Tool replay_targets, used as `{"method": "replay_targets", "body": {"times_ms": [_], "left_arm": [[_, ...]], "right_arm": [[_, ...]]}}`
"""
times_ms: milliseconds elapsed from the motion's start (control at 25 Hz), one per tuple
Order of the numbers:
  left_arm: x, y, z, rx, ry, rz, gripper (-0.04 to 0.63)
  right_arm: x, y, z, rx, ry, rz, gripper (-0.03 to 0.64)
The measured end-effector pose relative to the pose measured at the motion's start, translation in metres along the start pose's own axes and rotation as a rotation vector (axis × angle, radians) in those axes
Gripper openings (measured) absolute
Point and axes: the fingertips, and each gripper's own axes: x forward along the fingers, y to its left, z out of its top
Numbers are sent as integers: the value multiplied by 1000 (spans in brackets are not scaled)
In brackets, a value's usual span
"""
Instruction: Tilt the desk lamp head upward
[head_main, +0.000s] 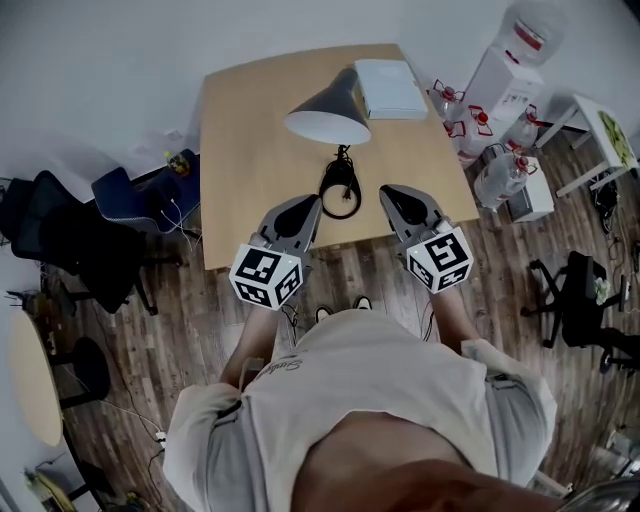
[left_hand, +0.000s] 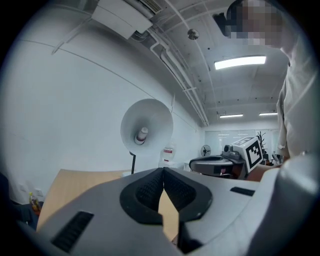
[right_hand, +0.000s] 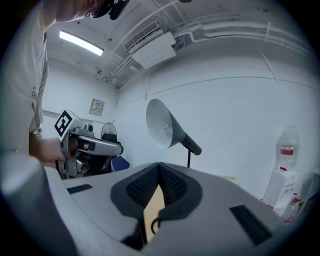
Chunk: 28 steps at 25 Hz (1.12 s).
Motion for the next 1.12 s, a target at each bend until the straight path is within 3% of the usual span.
{"method": "replay_targets", "body": {"times_ms": [680, 1120], "left_arm": [[3, -1, 7, 27, 10, 2, 14], [12, -5, -12, -35, 21, 5, 14]], "right_arm": [[-8, -7, 17, 15, -50, 0, -5], [-14, -14, 4, 20, -16, 7, -5]]}}
